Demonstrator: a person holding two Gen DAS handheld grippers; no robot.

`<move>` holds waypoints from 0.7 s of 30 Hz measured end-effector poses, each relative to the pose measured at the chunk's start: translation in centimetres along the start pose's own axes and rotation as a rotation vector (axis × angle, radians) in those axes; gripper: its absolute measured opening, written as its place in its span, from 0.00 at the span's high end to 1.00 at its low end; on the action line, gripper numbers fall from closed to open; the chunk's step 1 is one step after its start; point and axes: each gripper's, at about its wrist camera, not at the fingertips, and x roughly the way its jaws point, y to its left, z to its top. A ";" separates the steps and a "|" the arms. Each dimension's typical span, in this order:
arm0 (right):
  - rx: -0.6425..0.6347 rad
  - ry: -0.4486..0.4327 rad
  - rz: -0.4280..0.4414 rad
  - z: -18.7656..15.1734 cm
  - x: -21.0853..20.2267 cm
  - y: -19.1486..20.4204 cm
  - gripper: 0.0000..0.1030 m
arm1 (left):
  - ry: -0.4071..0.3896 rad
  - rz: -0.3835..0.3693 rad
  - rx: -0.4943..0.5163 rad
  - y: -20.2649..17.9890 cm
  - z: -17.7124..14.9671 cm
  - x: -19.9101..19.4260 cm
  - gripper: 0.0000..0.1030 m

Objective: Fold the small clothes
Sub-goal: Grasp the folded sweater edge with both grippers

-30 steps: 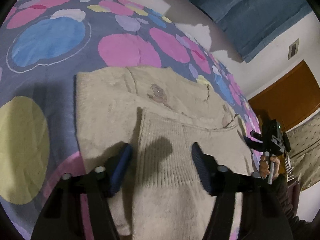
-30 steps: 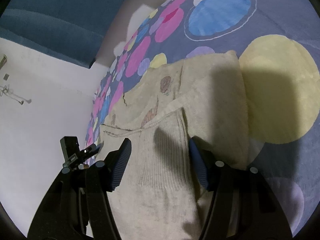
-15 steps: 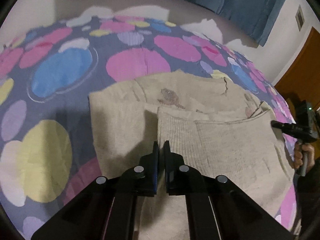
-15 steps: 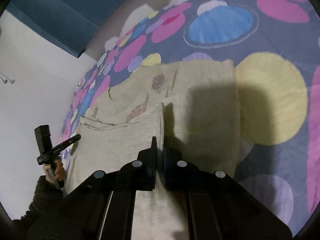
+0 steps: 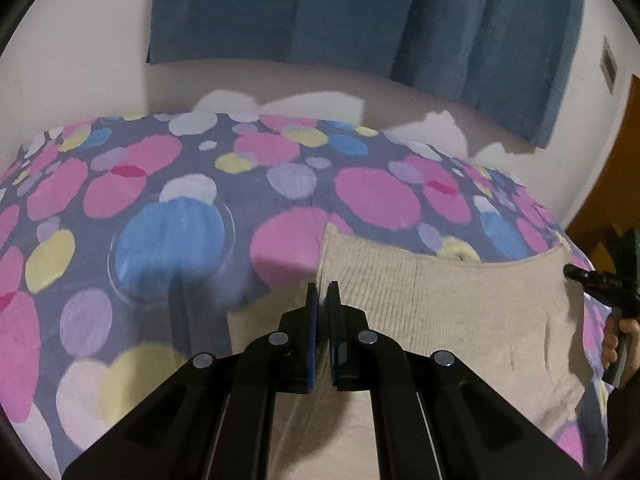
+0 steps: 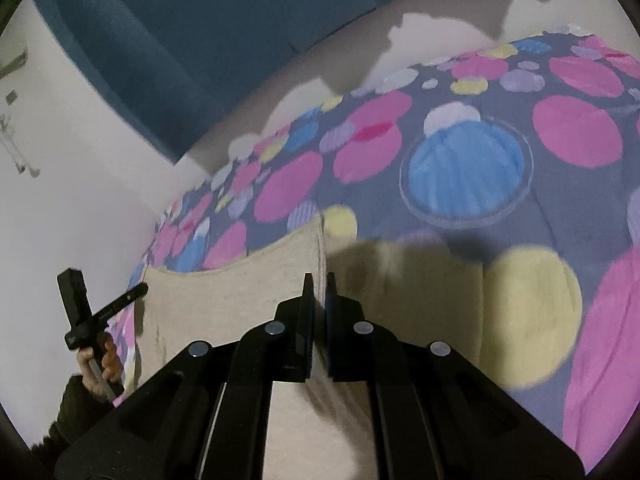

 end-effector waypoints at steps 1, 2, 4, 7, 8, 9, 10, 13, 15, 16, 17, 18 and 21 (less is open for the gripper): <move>0.026 -0.002 0.008 0.9 0.9 -0.5 0.96 | 0.002 0.020 0.003 0.0 0.5 0.8 0.96; 0.038 0.001 0.010 1.3 1.6 -0.6 0.96 | 0.013 0.039 0.008 0.1 1.0 2.0 0.96; 0.049 0.015 -0.017 2.1 3.5 -1.2 0.96 | 0.045 0.057 0.004 0.4 1.2 3.9 0.96; 0.072 0.059 -0.050 2.2 6.4 -2.6 0.96 | 0.092 0.079 -0.015 1.1 0.7 6.9 0.96; 0.080 0.071 -0.058 2.1 7.1 -3.1 0.96 | 0.106 0.083 -0.022 1.3 0.4 7.8 0.96; 0.094 0.087 -0.071 1.9 7.9 -3.9 0.96 | 0.124 0.092 -0.029 1.6 0.0 8.9 0.96; 0.107 0.100 -0.088 1.6 8.5 -4.6 0.96 | 0.135 0.095 -0.035 1.9 -0.4 9.5 0.96; 0.146 0.131 -0.100 0.7 9.8 -6.5 0.96 | 0.158 0.094 -0.048 2.4 -1.5 10.7 0.96; 0.170 0.130 -0.072 0.3 10.1 -7.4 0.96 | 0.154 0.086 -0.048 2.6 -1.9 10.8 0.95; 0.187 0.126 -0.054 0.2 10.1 -7.8 0.96 | 0.152 0.078 -0.051 2.8 -2.0 10.8 0.95; 0.197 0.124 -0.043 0.2 10.1 -8.0 0.96 | 0.149 0.070 -0.057 2.9 -2.1 10.8 0.95; 0.203 0.122 -0.034 0.1 10.2 -8.2 0.96 | 0.146 0.062 -0.062 3.1 -2.2 10.8 0.95; 0.220 0.118 -0.009 0.0 10.0 -8.5 0.97 | 0.144 0.053 -0.052 3.0 -2.2 10.7 0.95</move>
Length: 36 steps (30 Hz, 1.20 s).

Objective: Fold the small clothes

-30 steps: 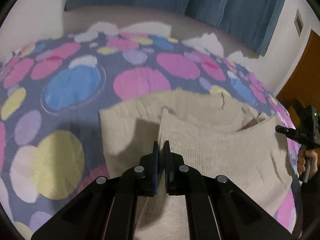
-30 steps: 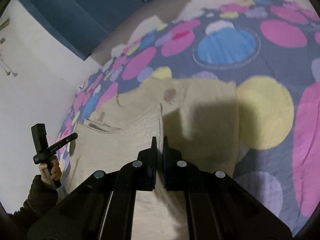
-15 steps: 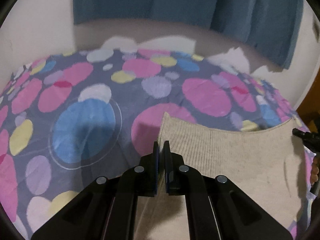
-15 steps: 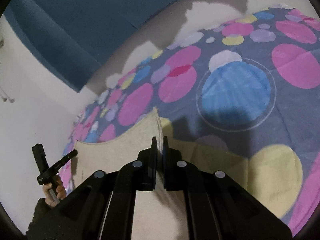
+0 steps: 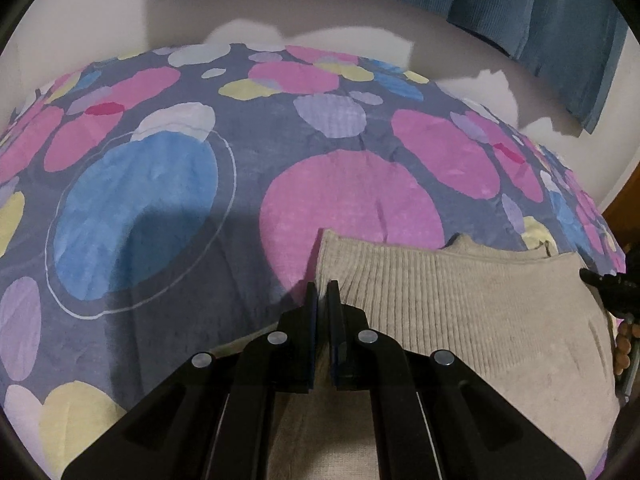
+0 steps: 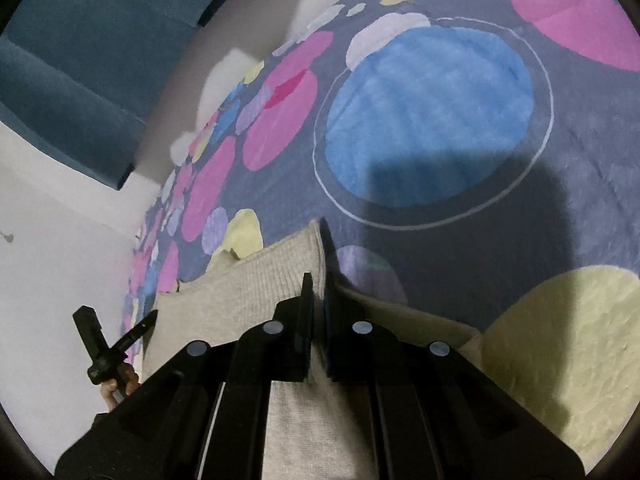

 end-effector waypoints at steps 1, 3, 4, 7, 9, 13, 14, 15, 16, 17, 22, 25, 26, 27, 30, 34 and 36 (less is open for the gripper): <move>0.007 -0.003 0.006 0.0 -0.2 -0.1 0.97 | 0.000 0.000 0.003 -0.1 0.1 -0.1 0.94; 0.021 -0.007 0.012 0.0 -0.5 -0.2 0.96 | -0.002 0.002 0.010 -0.2 0.2 -0.5 0.93; 0.032 -0.008 0.011 -0.2 -0.9 -0.4 0.96 | 0.003 0.004 0.016 -0.4 0.2 -0.9 0.91; 0.042 -0.012 -0.008 -0.7 -2.1 -0.6 0.92 | 0.015 0.008 0.021 -0.3 -0.2 -2.1 0.68; 0.039 -0.019 -0.026 -1.1 -3.1 -0.5 0.86 | -0.004 -0.003 0.011 0.0 -0.9 -3.6 0.59; 0.038 -0.042 -0.047 -2.8 -5.8 -0.3 0.68 | -0.006 -0.026 -0.018 0.2 -3.2 -6.6 0.47; 0.036 -0.044 -0.048 -3.2 -6.2 -0.2 0.68 | -0.005 -0.032 -0.016 0.0 -4.1 -7.6 0.47; 0.032 -0.051 -0.047 -3.8 -6.9 0.1 0.67 | -0.006 -0.036 -0.012 -0.2 -4.6 -8.2 0.47; 0.029 -0.058 -0.041 -4.4 -7.6 0.5 0.65 | -0.010 -0.041 -0.004 -0.5 -5.5 -9.2 0.47; 0.026 -0.064 -0.027 -5.1 -8.4 0.8 0.64 | -0.015 -0.041 0.004 -0.8 -6.3 -10.0 0.47; -0.005 -0.068 0.053 -8.8 -10.7 3.9 0.56 | -0.059 -0.052 0.015 -1.7 -10.3 -14.0 0.37; -0.034 -0.042 0.130 -12.0 -11.3 6.6 0.47 | -0.066 -0.082 -0.017 -1.7 -12.2 -15.6 0.34; -0.044 -0.030 0.155 -13.1 -11.4 7.5 0.44 | -0.069 -0.087 -0.028 -1.6 -12.6 -15.9 0.30; -0.051 -0.022 0.173 -14.0 -11.3 8.3 0.41 | -0.076 -0.090 -0.045 -1.4 -13.3 -16.4 0.30; -0.069 0.034 0.244 -17.1 -10.3 10.8 0.30 | -0.081 -0.092 -0.088 -0.7 -14.7 -16.9 0.26; -0.076 0.135 0.323 -20.9 -7.9 13.4 0.23 | -0.039 -0.105 -0.178 1.0 -16.3 -16.5 0.25; -0.083 0.180 0.341 -22.4 -6.7 14.2 0.22 | -0.035 -0.116 -0.205 1.6 -16.7 -16.5 0.25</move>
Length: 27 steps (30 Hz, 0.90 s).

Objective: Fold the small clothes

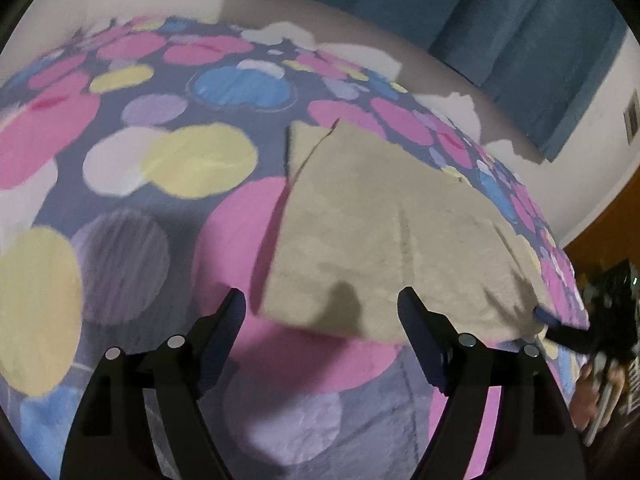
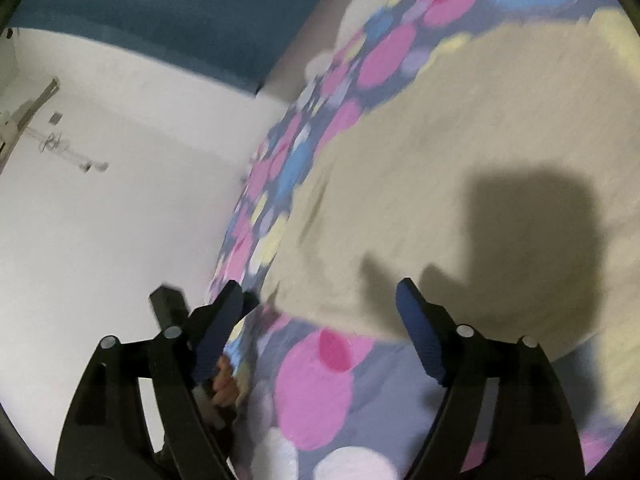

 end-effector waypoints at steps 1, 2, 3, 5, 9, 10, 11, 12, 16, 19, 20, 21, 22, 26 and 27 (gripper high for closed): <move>0.001 0.030 0.007 -0.6 1.0 -0.1 0.22 | -0.001 -0.003 -0.007 0.2 -0.1 -0.1 0.25; 0.009 0.054 0.004 -1.1 1.8 -0.5 0.22 | -0.004 -0.004 -0.012 0.4 -0.2 -0.2 0.25; 0.022 0.068 -0.011 -1.5 2.5 -1.0 0.22 | -0.008 -0.003 -0.019 0.6 -0.2 -0.3 0.25; -0.031 0.041 -0.021 -2.0 3.0 -1.0 0.23 | -0.012 -0.011 -0.030 1.1 0.0 -0.5 0.25; -0.136 0.041 -0.066 -2.8 3.5 0.4 0.21 | -0.004 -0.036 -0.069 2.3 0.9 -0.2 0.25; -0.147 0.039 -0.070 -3.0 3.6 0.5 0.21 | 0.007 -0.050 -0.087 2.7 1.3 0.2 0.25; -0.151 0.037 -0.070 -3.0 3.5 0.4 0.21 | 0.027 -0.065 -0.102 3.1 1.7 0.8 0.25; -0.151 0.034 -0.067 -3.0 3.4 0.4 0.21 | 0.043 -0.079 -0.111 3.5 1.9 1.2 0.25; -0.149 0.029 -0.056 -2.9 3.3 0.3 0.20 | 0.108 -0.137 -0.120 4.2 3.9 3.7 0.24; -0.154 0.028 -0.051 -3.0 3.4 0.3 0.20 | 0.140 -0.176 -0.109 4.4 5.7 5.2 0.20; -0.154 0.029 -0.049 -3.0 3.5 0.2 0.20 | 0.150 -0.187 -0.115 4.6 6.3 5.8 0.20; -0.154 0.028 -0.046 -2.8 3.5 0.1 0.20 | 0.155 -0.196 -0.122 4.8 6.7 6.2 0.20; -0.154 0.028 -0.042 -2.8 3.4 0.1 0.19 | 0.155 -0.214 -0.128 4.9 7.5 6.9 0.20; -0.151 0.029 -0.029 -2.7 3.4 0.1 0.19 | 0.175 -0.281 -0.152 5.1 9.1 8.7 0.20; -0.150 0.027 -0.026 -2.7 3.4 0.1 0.19 | 0.176 -0.299 -0.157 5.0 9.5 9.3 0.20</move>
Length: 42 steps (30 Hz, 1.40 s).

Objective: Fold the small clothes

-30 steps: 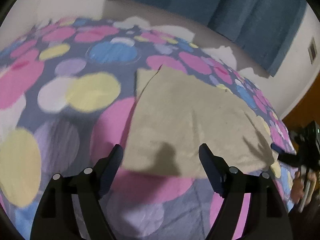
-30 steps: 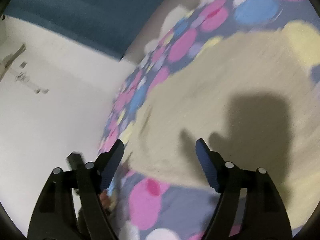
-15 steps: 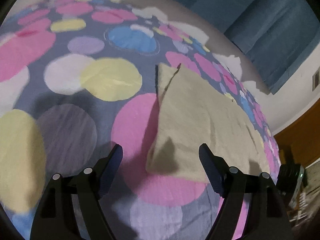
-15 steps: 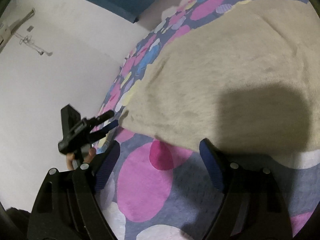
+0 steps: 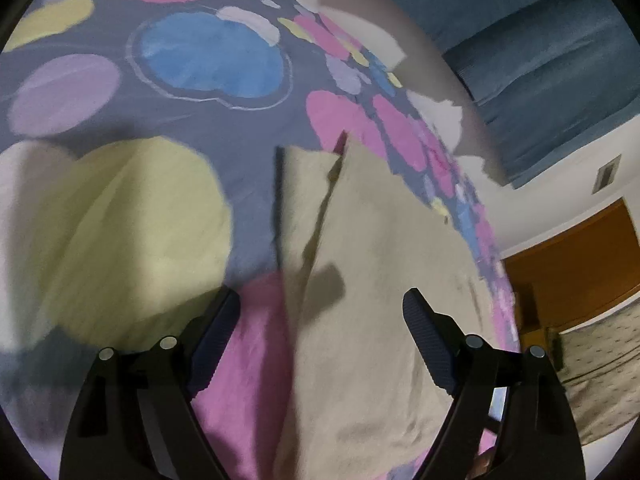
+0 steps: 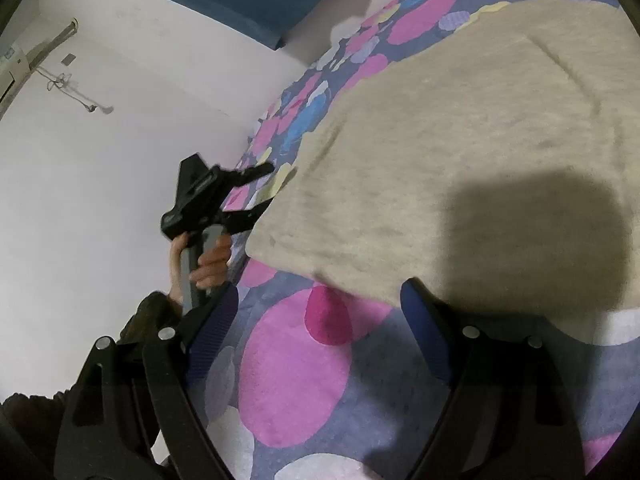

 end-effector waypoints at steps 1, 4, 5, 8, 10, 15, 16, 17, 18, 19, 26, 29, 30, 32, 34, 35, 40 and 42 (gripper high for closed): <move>0.002 -0.001 0.004 0.0 0.0 0.0 0.19 | 0.004 -0.009 -0.001 -0.1 0.4 0.3 0.20; 0.005 -0.002 0.013 0.2 0.1 -0.2 0.19 | 0.024 -0.030 0.012 -0.6 1.4 1.6 0.20; 0.005 -0.002 0.016 0.2 0.1 -0.2 0.19 | 0.031 -0.031 0.024 -0.9 1.5 2.0 0.20; 0.006 -0.002 0.021 0.3 0.1 -0.2 0.19 | 0.049 -0.019 0.064 -1.9 1.9 3.2 0.20; 0.006 -0.003 0.023 0.3 0.0 -0.2 0.19 | 0.051 -0.011 0.087 -2.3 2.0 3.7 0.25; 0.005 -0.005 0.026 0.2 0.0 -0.2 0.19 | 0.076 0.036 0.134 -2.7 2.0 3.9 0.44; 0.004 -0.005 0.026 0.2 0.1 -0.2 0.19 | 0.078 0.052 0.164 -3.0 1.7 3.8 0.45; 0.004 -0.005 0.025 0.2 0.1 -0.2 0.19 | 0.081 0.066 0.189 -3.2 1.5 3.8 0.46; 0.003 -0.005 0.025 0.1 0.0 -0.2 0.19 | 0.083 0.080 0.214 -3.4 1.3 3.9 0.47; 0.003 -0.004 0.024 0.2 0.1 -0.2 0.19 | 0.084 0.091 0.228 -3.6 1.2 3.9 0.48; 0.004 -0.006 0.026 0.3 0.2 -0.2 0.19 | 0.106 0.172 0.213 -5.3 1.1 4.3 0.86; 0.003 -0.006 0.026 0.2 0.3 -0.1 0.19 | 0.089 0.180 0.209 -8.2 1.3 3.2 0.87; 0.003 -0.006 0.025 0.2 0.3 -0.1 0.19 | 0.083 0.180 0.217 -9.5 1.4 2.8 0.87; 0.002 -0.007 0.025 0.3 0.3 0.0 0.19 | 0.079 0.189 0.244 -12.1 1.4 2.5 0.87; 0.002 -0.006 0.024 0.3 0.3 0.0 0.19 | 0.080 0.207 0.282 -15.3 1.2 2.7 0.87; 0.002 -0.006 0.025 0.3 0.3 0.0 0.19 | 0.084 0.218 0.300 -17.0 1.1 3.1 0.88; -0.009 0.000 0.032 0.3 0.4 0.2 0.16 | 0.136 0.291 0.384 -23.7 -0.1 7.6 0.90; -0.021 0.004 0.034 0.3 0.5 0.3 0.14 | 0.172 0.312 0.408 -25.8 -1.0 10.2 0.91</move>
